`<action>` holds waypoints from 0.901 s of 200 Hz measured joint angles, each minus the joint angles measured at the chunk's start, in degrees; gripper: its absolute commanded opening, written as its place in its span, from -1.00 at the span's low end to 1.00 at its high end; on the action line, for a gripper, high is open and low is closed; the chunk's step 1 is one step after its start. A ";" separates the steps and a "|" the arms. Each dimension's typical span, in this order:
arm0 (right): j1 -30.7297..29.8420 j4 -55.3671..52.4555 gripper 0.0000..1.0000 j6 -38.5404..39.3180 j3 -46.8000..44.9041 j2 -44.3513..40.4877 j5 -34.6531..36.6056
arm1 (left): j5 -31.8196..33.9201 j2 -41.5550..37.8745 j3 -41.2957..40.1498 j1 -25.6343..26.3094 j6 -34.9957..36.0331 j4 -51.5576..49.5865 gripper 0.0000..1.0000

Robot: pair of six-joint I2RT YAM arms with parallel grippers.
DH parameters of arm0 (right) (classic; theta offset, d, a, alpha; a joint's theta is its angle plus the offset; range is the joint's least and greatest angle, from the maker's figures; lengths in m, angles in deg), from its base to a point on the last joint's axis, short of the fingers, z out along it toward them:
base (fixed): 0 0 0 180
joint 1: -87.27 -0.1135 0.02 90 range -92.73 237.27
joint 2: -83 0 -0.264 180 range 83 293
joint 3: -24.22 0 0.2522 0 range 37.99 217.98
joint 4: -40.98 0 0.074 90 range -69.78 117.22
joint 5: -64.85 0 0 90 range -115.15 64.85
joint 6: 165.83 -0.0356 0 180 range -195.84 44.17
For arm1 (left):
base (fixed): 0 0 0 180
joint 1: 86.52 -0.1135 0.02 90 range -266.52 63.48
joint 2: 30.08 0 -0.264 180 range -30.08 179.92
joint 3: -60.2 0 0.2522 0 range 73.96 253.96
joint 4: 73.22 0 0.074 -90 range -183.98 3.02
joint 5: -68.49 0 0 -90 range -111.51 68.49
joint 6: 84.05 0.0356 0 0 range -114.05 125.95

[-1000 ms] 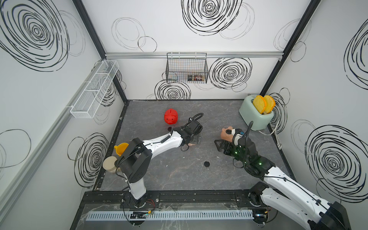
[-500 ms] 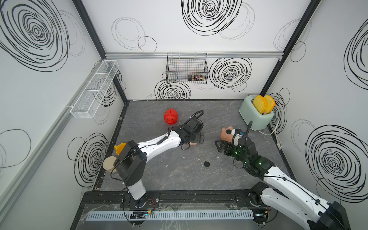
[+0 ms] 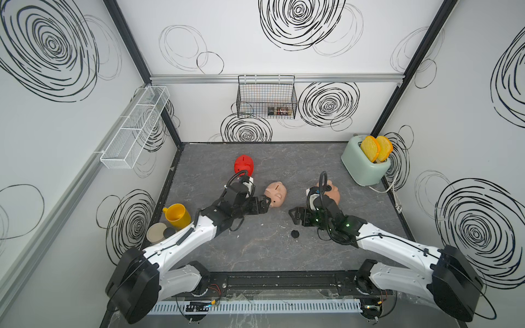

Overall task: Open piggy banks
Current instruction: Move the piggy bank to the center of the board.

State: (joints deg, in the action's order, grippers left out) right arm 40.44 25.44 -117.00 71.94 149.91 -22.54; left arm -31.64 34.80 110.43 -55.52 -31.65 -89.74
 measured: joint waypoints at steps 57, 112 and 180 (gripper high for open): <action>-4.04 -0.24 0.95 -3.43 14.29 19.17 3.63 | -8.52 -8.63 -11.34 -7.67 -4.26 8.20 0.92; -3.85 -2.32 0.88 -4.59 24.59 30.82 5.68 | -11.65 -10.82 -14.64 -11.47 -6.62 12.39 0.92; 1.92 -4.83 0.72 3.32 29.88 35.19 3.02 | -11.26 -10.80 -15.10 -11.56 -7.04 14.88 0.93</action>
State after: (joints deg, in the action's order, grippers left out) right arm 42.37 20.61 -113.68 101.82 185.10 -19.52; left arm -42.90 24.00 95.32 -67.08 -38.69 -74.86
